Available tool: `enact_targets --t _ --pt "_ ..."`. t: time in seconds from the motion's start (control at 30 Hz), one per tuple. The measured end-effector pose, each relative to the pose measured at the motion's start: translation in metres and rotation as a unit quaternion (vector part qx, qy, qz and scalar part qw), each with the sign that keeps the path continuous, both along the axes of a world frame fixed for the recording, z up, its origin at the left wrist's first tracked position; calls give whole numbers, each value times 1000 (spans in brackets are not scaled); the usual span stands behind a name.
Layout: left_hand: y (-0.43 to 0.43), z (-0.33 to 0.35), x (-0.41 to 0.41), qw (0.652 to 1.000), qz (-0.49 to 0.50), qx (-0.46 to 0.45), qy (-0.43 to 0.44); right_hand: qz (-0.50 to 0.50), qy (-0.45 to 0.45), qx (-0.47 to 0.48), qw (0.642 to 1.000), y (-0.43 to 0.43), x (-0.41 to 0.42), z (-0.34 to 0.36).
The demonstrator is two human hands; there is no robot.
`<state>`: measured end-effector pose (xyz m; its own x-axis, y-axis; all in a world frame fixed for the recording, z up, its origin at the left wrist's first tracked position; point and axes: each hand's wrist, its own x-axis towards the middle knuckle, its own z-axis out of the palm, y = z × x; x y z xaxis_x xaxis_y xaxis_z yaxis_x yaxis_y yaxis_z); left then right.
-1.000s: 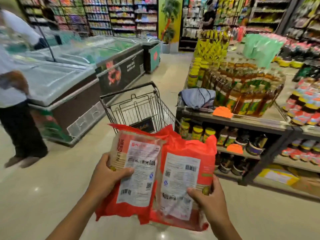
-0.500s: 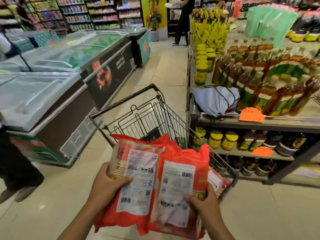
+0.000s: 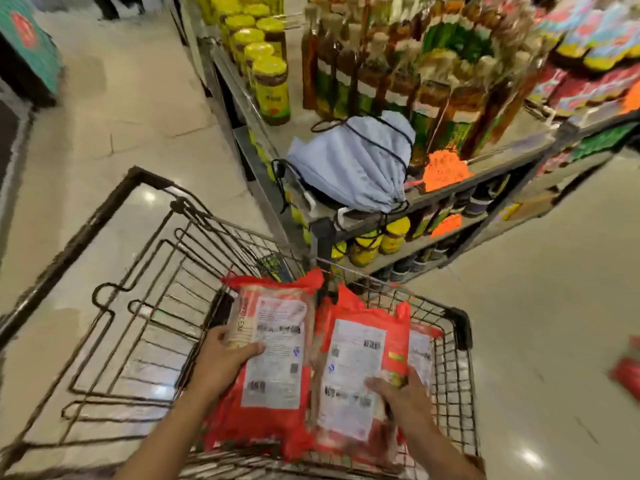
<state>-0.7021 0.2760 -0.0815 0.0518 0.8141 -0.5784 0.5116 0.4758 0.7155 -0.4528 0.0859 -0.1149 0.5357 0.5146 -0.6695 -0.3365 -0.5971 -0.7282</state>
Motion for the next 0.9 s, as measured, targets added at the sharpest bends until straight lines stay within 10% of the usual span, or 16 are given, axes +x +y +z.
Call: enact_targets --t 0.23,0.63,0.9 --pt "97 -154 12 995 -69 -58 32 -69 3 -80 994 56 -8 -103" --pt "111 -179 31 937 -301 68 162 13 -140 -111 984 78 -8 -106" --pt "27 55 113 768 -534 316 159 182 -404 -140 885 34 9 95"
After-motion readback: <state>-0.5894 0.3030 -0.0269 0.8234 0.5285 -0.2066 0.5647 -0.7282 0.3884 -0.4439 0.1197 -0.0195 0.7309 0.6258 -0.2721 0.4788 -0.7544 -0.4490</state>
